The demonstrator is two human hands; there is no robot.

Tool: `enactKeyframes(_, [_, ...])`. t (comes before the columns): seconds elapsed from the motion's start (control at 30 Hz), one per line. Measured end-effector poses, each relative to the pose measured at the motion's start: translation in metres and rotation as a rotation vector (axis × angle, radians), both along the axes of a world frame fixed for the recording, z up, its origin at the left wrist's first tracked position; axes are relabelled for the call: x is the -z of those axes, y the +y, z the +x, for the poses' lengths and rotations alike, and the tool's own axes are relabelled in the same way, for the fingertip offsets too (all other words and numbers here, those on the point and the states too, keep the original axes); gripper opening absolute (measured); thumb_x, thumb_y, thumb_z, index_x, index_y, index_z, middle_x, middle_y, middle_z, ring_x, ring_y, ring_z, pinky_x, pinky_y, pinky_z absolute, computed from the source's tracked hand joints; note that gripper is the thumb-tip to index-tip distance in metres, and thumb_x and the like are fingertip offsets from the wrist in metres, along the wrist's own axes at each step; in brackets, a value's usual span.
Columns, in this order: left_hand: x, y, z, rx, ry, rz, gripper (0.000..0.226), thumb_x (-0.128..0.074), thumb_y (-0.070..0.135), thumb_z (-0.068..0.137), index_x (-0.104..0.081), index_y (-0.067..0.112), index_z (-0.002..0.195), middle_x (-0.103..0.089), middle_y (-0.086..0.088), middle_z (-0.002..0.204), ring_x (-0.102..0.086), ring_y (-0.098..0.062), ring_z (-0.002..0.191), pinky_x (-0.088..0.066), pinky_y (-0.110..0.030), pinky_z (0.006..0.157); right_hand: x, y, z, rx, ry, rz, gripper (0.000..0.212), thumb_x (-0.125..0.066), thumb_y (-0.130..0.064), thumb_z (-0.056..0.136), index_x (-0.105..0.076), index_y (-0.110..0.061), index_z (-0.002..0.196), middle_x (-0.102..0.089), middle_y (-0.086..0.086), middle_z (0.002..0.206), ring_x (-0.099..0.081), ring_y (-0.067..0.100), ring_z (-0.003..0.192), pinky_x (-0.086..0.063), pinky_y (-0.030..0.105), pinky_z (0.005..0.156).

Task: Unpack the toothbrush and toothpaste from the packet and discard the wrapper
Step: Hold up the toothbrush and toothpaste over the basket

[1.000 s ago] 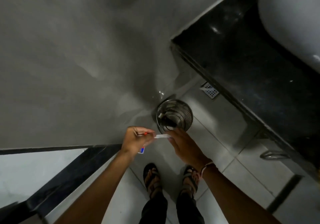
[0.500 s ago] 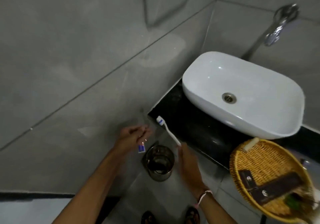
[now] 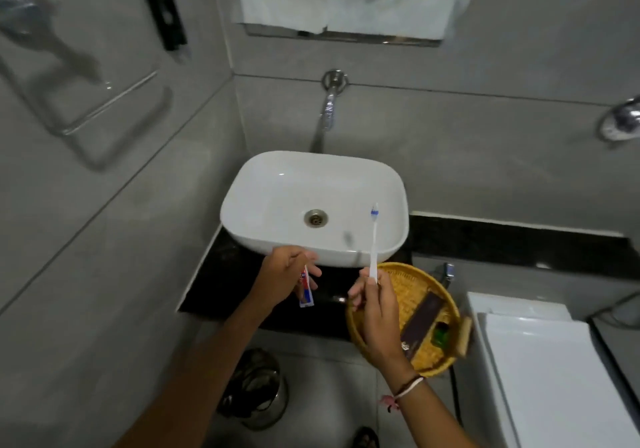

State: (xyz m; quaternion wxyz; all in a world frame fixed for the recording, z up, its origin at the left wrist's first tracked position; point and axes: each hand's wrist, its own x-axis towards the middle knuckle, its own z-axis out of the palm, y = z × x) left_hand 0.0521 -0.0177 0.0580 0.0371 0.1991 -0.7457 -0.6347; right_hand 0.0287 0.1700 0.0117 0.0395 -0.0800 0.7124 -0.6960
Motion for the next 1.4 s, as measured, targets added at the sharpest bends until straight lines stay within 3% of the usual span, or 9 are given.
enactKeyframes(0.13, [0.003, 0.042, -0.04, 0.225, -0.116, 0.023, 0.034, -0.048, 0.007, 0.101, -0.048, -0.007, 0.133, -0.072, -0.014, 0.091, -0.07, -0.018, 0.062, -0.056, -0.023, 0.049, 0.007, 0.039, -0.027, 0.214, -0.251, -0.073, 0.029, -0.038, -0.016, 0.107, -0.063, -0.013, 0.092, -0.057, 0.006, 0.07, -0.052, 0.015, 0.06, -0.05, 0.024, 0.056])
enactKeyframes(0.23, [0.006, 0.069, -0.06, 0.386, -0.168, 0.054, 0.052, -0.05, -0.003, 0.099, -0.033, -0.004, 0.147, -0.062, -0.011, 0.092, -0.07, -0.012, 0.073, -0.061, -0.021, 0.065, 0.021, 0.065, -0.041, 0.272, -0.437, -0.11, 0.028, -0.044, -0.016, 0.104, -0.071, -0.012, 0.097, -0.055, 0.013, 0.076, -0.054, 0.02, 0.068, -0.053, 0.033, 0.068])
enactKeyframes(0.33, [0.008, 0.089, -0.078, 0.482, -0.137, 0.021, 0.039, -0.065, -0.003, 0.09, -0.058, 0.001, 0.128, -0.066, -0.004, 0.087, -0.072, -0.009, 0.075, -0.063, -0.027, 0.076, 0.032, 0.084, -0.053, 0.277, -0.495, -0.099, 0.026, -0.054, -0.021, 0.1, -0.074, -0.005, 0.098, -0.069, 0.025, 0.093, -0.064, 0.033, 0.088, -0.056, 0.048, 0.087])
enactKeyframes(0.47, [0.019, 0.111, -0.089, 0.376, -0.169, -0.126, 0.038, -0.087, 0.012, 0.073, -0.071, 0.006, 0.107, -0.08, -0.015, 0.09, -0.079, -0.025, 0.084, -0.066, -0.043, 0.077, 0.043, 0.103, -0.068, 0.237, -0.46, 0.074, 0.026, -0.058, -0.014, 0.098, -0.063, 0.009, 0.088, -0.066, 0.041, 0.103, -0.065, 0.054, 0.098, -0.055, 0.063, 0.09])
enactKeyframes(0.6, [0.044, 0.125, -0.094, 0.295, -0.143, -0.251, 0.035, -0.088, 0.017, 0.071, -0.077, 0.004, 0.101, -0.081, -0.014, 0.094, -0.077, -0.015, 0.077, -0.065, -0.036, 0.08, 0.05, 0.116, -0.077, 0.146, -0.487, 0.306, 0.015, -0.063, -0.006, 0.094, -0.068, 0.008, 0.098, -0.074, 0.03, 0.101, -0.07, 0.035, 0.083, -0.061, 0.047, 0.077])
enactKeyframes(0.8, [0.075, 0.127, -0.106, 0.324, -0.162, -0.304, 0.03, -0.076, 0.008, 0.084, -0.072, 0.002, 0.113, -0.075, -0.016, 0.116, -0.072, -0.023, 0.106, -0.058, -0.033, 0.094, 0.053, 0.117, -0.091, 0.022, -0.539, 0.509, 0.024, -0.057, -0.016, 0.099, -0.07, 0.003, 0.092, -0.067, 0.011, 0.08, -0.061, 0.011, 0.063, -0.053, 0.017, 0.054])
enactKeyframes(0.9, [0.088, 0.129, -0.116, 0.331, -0.164, -0.362, 0.025, -0.071, 0.006, 0.088, -0.069, 0.002, 0.113, -0.073, -0.015, 0.116, -0.07, -0.024, 0.109, -0.055, -0.028, 0.09, 0.053, 0.112, -0.101, -0.016, -0.484, 0.617, 0.022, -0.061, -0.014, 0.097, -0.073, 0.004, 0.094, -0.068, 0.01, 0.083, -0.06, 0.008, 0.063, -0.053, 0.021, 0.064])
enactKeyframes(1.07, [0.101, 0.137, -0.129, 0.37, -0.174, -0.473, 0.02, -0.067, 0.011, 0.092, -0.069, 0.006, 0.111, -0.074, -0.012, 0.111, -0.069, -0.019, 0.102, -0.056, -0.029, 0.09, 0.057, 0.105, -0.116, 0.033, -0.46, 0.69, 0.015, -0.073, -0.012, 0.087, -0.074, -0.001, 0.096, -0.076, 0.014, 0.106, -0.071, 0.026, 0.101, -0.057, 0.035, 0.094])
enactKeyframes(1.4, [0.102, 0.156, -0.129, 0.304, -0.168, -0.641, 0.014, -0.057, 0.015, 0.097, -0.065, 0.005, 0.095, -0.07, -0.014, 0.1, -0.064, -0.026, 0.094, -0.052, -0.033, 0.085, 0.065, 0.095, -0.117, 0.155, -0.471, 0.752, 0.01, -0.077, -0.017, 0.084, -0.076, -0.01, 0.091, -0.077, 0.008, 0.104, -0.072, 0.02, 0.101, -0.058, 0.034, 0.094])
